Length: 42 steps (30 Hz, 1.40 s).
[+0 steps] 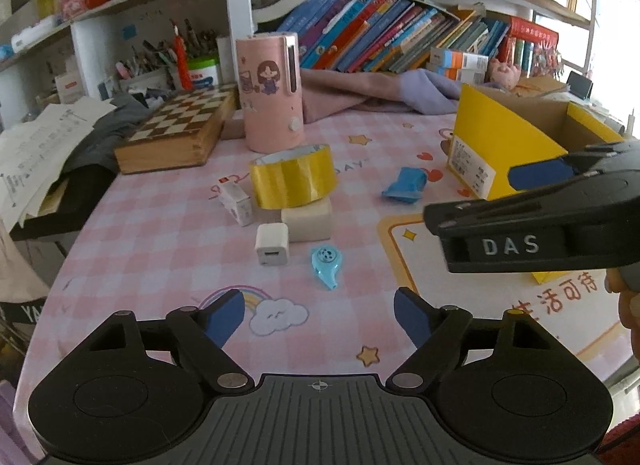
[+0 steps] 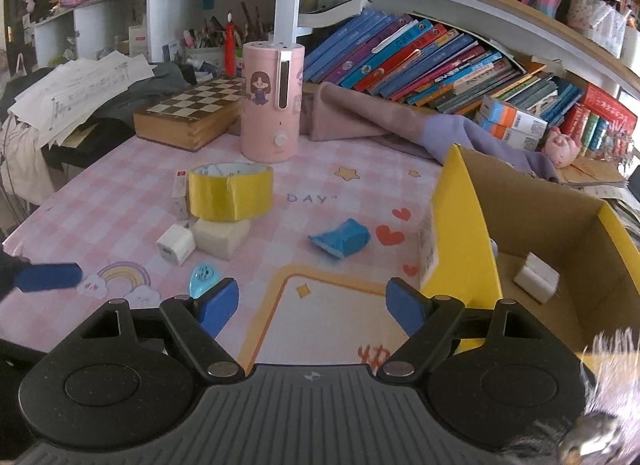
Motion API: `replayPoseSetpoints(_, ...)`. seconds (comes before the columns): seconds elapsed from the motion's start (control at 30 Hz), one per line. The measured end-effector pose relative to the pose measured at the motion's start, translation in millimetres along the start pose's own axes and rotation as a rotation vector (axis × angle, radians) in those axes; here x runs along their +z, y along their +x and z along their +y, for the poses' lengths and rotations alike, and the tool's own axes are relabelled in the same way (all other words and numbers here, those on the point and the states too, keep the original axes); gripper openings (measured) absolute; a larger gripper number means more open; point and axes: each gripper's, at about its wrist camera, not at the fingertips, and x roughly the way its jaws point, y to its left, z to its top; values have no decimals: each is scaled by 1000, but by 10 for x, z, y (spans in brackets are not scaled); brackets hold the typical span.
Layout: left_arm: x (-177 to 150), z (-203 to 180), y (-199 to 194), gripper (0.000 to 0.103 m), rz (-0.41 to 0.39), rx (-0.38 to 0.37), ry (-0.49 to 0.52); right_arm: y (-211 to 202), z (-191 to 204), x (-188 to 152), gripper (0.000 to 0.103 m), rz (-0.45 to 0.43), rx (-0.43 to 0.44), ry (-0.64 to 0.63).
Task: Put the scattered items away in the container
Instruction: 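Grasp the blue cloth with the right tool while the left tool grasps the light-blue clip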
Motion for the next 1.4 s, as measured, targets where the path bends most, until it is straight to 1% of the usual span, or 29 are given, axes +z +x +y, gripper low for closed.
replayPoseSetpoints(0.03,15,-11,38,79,4,-3,5,38,-2,19,81,3,2,-1)
replayPoseSetpoints(0.2,86,-47,225,63,26,-11,15,270,-52,121,81,36,-5,27)
replayPoseSetpoints(0.33,155,-61,391,56,37,-1,13,471,-91,195,81,58,-19,54)
replayPoseSetpoints(0.4,184,-57,484,48,52,-4,2,566,-114,232,80,71,-22,75)
replayPoseSetpoints(0.47,204,-53,560,45,67,-7,-2,661,-139,264,80,91,-20,95)
replayPoseSetpoints(0.57,228,-63,649,44,80,-6,-4,798,-169,299,79,121,-25,110)
replayPoseSetpoints(0.67,252,-48,725,42,92,-4,-12,891,-189,330,79,126,-34,114)
replayPoseSetpoints(0.77,260,-28,810,34,121,-14,-23,980,-192,363,79,127,-42,115)
replayPoseSetpoints(0.87,267,-25,831,29,120,-13,-14,1074,-199,394,79,137,-47,123)
replayPoseSetpoints(0.9,272,-17,838,24,118,-11,-14,1101,-203,403,79,139,-52,124)
replayPoseSetpoints(1.03,282,13,848,23,115,-18,-17,1210,-241,433,79,149,-69,142)
replayPoseSetpoints(1.17,292,35,816,22,108,-34,-13,1332,-266,449,69,177,-86,147)
replayPoseSetpoints(1.3,325,14,742,23,85,-53,12,1441,-316,446,67,204,-104,166)
replayPoseSetpoints(1.4,322,14,725,23,87,-72,21,1523,-344,439,63,224,-100,192)
